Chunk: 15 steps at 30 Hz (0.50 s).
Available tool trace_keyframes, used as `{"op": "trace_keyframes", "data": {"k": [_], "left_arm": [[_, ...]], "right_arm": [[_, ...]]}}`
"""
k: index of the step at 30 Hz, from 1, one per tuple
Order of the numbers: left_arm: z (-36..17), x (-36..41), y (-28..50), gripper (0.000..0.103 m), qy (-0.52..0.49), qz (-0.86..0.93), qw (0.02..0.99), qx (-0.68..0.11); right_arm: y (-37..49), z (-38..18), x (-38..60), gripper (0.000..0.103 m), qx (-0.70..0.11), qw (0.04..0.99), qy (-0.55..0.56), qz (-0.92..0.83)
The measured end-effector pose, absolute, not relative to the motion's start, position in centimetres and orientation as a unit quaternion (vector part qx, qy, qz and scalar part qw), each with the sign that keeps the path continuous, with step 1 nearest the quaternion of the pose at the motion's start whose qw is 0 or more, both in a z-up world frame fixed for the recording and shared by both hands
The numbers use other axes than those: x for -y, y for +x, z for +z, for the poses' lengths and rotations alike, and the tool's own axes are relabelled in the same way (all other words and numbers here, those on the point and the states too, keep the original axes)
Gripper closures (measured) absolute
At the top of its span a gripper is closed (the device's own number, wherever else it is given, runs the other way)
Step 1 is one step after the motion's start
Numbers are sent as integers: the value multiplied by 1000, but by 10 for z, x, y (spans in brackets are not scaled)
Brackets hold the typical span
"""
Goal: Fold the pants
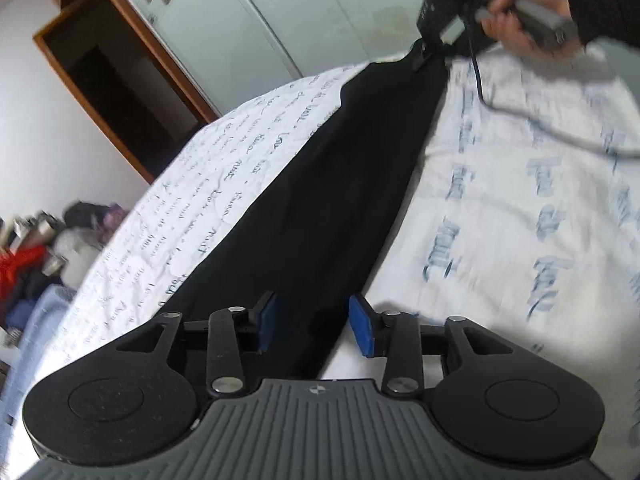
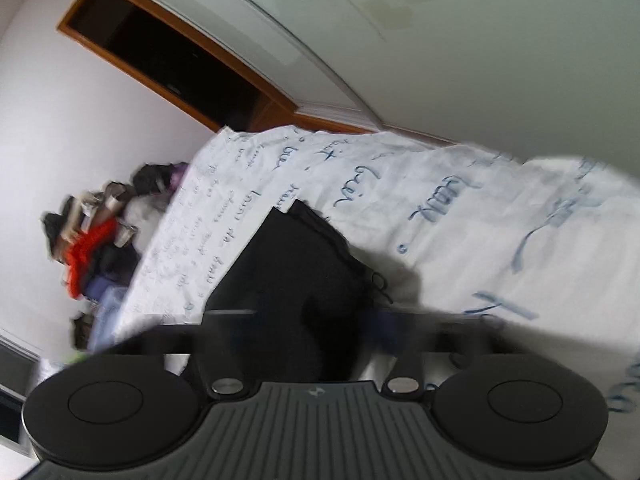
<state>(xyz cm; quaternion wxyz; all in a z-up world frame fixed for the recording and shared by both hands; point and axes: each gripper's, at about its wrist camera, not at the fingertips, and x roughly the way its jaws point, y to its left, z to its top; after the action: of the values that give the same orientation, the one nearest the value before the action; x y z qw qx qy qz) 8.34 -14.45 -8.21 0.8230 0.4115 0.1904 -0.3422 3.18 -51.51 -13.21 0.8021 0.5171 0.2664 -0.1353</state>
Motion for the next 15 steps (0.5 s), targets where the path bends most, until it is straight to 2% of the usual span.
{"op": "trace_keyframes", "data": {"k": [4, 7, 9, 10, 13, 15], "left_arm": [[-89, 153, 72, 54, 439, -350, 810, -172], [-94, 165, 66, 36, 466, -352, 799, -144], [-103, 173, 70, 21, 494, -330, 794, -126], [-107, 178, 75, 20, 503, -320, 794, -124], [-106, 183, 87, 27, 490, -317, 800, -139], [-103, 186, 89, 54, 494, -328, 792, -146]], "right_arm": [[20, -129, 520, 98, -219, 790, 561, -116], [17, -108, 524, 98, -192, 792, 573, -85], [20, -95, 524, 98, -180, 793, 579, -65], [22, -89, 524, 98, -173, 791, 584, -52], [28, -77, 521, 98, -166, 797, 579, -40], [32, -78, 524, 98, -165, 786, 595, -35]]}}
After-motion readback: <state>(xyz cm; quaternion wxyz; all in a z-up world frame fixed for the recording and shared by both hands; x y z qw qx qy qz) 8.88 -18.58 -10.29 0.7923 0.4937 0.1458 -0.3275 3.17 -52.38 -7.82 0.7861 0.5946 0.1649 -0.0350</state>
